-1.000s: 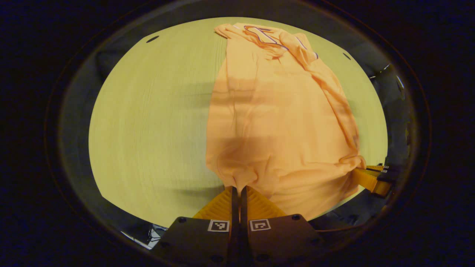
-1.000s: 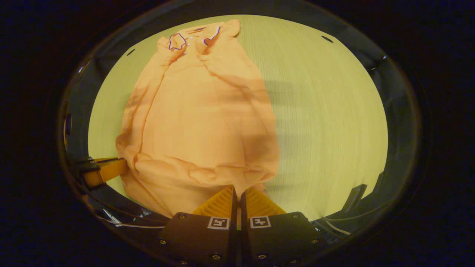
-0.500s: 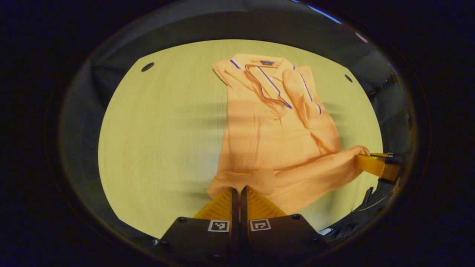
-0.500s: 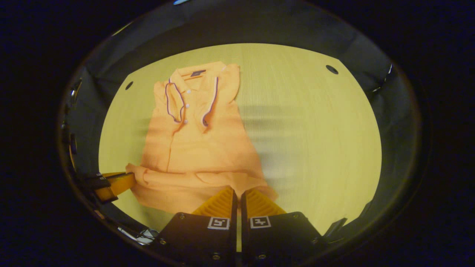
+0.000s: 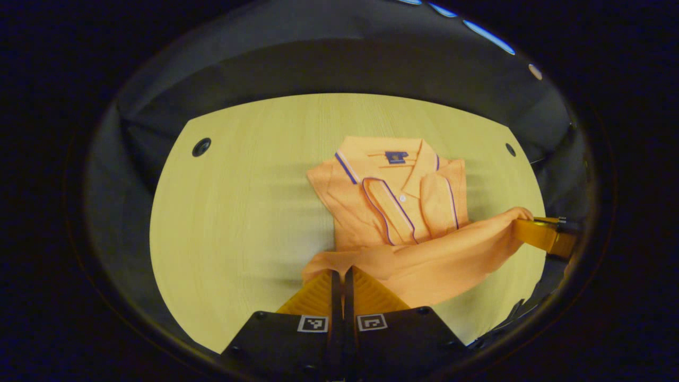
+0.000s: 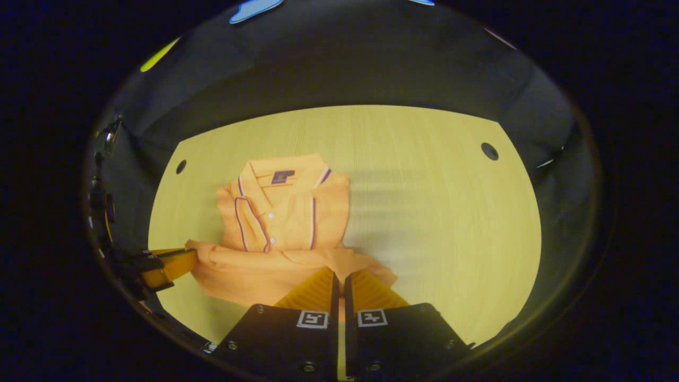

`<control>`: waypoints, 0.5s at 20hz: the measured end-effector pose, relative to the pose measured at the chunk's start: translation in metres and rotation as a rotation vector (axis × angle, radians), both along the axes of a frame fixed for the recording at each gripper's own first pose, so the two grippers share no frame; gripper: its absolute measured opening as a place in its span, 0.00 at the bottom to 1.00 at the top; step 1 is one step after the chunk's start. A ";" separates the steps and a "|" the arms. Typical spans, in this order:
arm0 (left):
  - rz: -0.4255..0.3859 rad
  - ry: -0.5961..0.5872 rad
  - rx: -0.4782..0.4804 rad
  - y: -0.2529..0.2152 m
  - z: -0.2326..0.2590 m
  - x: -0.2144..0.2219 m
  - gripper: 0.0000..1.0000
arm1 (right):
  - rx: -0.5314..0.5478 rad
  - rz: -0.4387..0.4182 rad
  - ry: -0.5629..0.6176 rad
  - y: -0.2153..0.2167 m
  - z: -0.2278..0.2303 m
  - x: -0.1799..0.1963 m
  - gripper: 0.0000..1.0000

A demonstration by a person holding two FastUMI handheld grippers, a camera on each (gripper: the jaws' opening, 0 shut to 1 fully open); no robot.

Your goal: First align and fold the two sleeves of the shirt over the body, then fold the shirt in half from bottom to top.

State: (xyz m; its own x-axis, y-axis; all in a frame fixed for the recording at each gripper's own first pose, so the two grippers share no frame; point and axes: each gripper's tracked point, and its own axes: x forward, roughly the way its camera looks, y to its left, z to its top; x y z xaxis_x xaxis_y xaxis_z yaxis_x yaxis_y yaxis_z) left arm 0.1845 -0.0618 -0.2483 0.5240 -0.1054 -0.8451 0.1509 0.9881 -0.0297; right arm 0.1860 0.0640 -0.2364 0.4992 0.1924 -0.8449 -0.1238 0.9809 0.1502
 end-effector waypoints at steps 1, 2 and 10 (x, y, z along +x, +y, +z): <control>-0.005 -0.011 0.003 -0.001 0.004 0.016 0.10 | 0.001 -0.002 -0.013 -0.001 0.006 0.013 0.06; -0.015 -0.026 0.010 -0.003 0.009 0.034 0.10 | 0.002 -0.006 -0.030 -0.005 0.018 0.025 0.06; -0.014 -0.069 0.025 -0.013 -0.004 0.115 0.10 | 0.000 -0.023 -0.106 0.003 0.024 0.105 0.06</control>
State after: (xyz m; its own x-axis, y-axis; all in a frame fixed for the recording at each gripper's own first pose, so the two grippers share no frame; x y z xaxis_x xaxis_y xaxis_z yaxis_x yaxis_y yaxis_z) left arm 0.2990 -0.0744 -0.2522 0.5800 -0.0921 -0.8094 0.1651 0.9863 0.0061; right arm 0.2911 0.0666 -0.2124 0.5903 0.1801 -0.7868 -0.1169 0.9836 0.1374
